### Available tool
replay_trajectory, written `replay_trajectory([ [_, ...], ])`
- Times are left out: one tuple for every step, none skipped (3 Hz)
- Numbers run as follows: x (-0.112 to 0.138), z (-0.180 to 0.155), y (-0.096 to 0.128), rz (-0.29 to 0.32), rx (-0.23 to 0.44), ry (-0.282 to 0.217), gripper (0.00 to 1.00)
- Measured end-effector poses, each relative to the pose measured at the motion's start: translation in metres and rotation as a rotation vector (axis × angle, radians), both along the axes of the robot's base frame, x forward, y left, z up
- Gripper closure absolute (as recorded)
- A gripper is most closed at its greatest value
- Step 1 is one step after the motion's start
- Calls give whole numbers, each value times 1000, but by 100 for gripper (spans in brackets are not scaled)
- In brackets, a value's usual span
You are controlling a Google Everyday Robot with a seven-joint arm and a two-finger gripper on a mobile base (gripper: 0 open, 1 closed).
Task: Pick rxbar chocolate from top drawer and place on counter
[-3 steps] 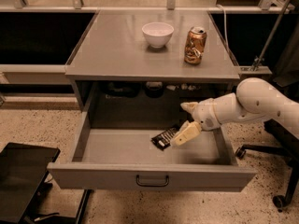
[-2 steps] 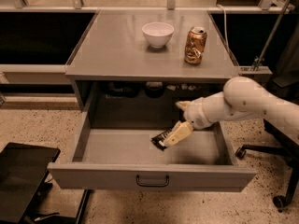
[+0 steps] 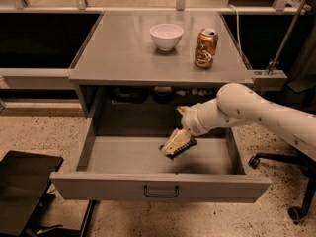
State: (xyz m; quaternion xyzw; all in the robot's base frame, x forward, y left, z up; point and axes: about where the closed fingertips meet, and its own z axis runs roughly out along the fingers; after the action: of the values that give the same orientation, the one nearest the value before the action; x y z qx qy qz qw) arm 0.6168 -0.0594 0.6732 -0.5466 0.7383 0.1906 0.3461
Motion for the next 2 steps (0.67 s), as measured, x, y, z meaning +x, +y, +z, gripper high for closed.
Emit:
replay_trajectory([
  [-13,-35,-4,14,-72,24,0],
  [-26,-74,-9,32,-147,51,0],
])
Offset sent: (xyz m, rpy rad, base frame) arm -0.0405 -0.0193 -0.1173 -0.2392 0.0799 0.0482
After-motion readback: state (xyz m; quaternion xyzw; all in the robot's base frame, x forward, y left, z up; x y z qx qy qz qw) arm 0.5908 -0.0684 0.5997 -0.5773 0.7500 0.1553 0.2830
